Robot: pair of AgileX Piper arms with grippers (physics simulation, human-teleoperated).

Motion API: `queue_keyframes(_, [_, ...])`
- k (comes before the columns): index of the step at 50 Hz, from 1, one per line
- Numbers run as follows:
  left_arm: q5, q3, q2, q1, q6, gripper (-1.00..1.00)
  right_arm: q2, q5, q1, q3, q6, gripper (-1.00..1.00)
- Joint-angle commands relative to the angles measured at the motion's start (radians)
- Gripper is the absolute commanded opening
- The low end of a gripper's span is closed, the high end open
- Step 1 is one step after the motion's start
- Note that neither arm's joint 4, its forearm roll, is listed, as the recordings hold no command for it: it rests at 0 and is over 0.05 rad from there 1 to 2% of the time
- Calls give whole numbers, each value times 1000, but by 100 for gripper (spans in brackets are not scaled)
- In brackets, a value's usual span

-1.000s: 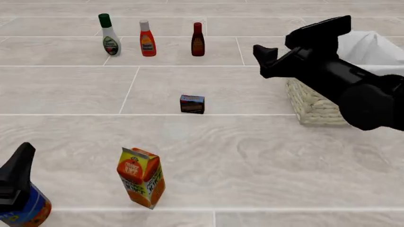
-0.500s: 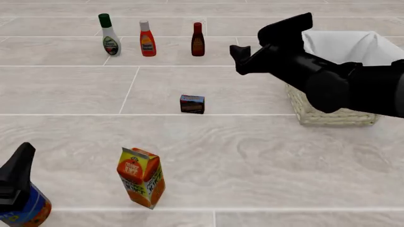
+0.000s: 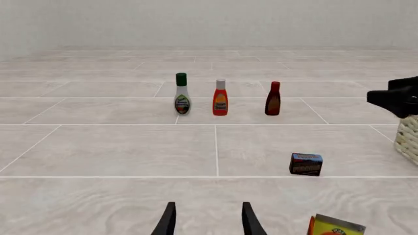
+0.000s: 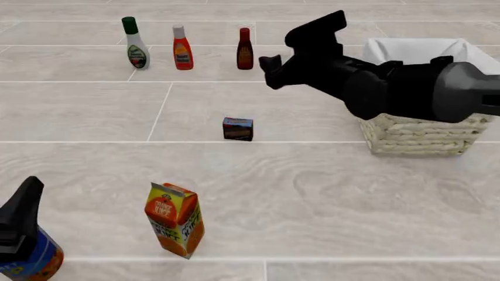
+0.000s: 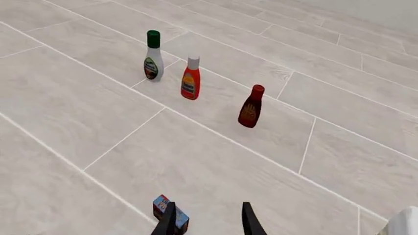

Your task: Pick the chocolate pudding and place it in the basket.

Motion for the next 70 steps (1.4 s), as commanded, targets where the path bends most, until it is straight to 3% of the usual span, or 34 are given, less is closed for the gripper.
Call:
queue_keyframes(1, [0, 0, 0, 0, 0, 100, 58, 71, 29, -94, -26, 100])
queue_keyframes(16, [0, 0, 0, 0, 0, 100, 144, 269, 52, -283, -59, 100])
queue_keyframes(24, [0, 0, 0, 0, 0, 100, 241, 462, 94, -463, -25, 100])
queue_keyframes(31, [0, 0, 0, 0, 0, 100, 300, 549, 99, -569, -30, 100])
queue_keyframes(46, [0, 0, 0, 0, 0, 100, 414, 692, 104, -750, -59, 100])
queue_keyframes(70, [0, 0, 0, 0, 0, 100, 533, 809, 105, -890, -109, 100])
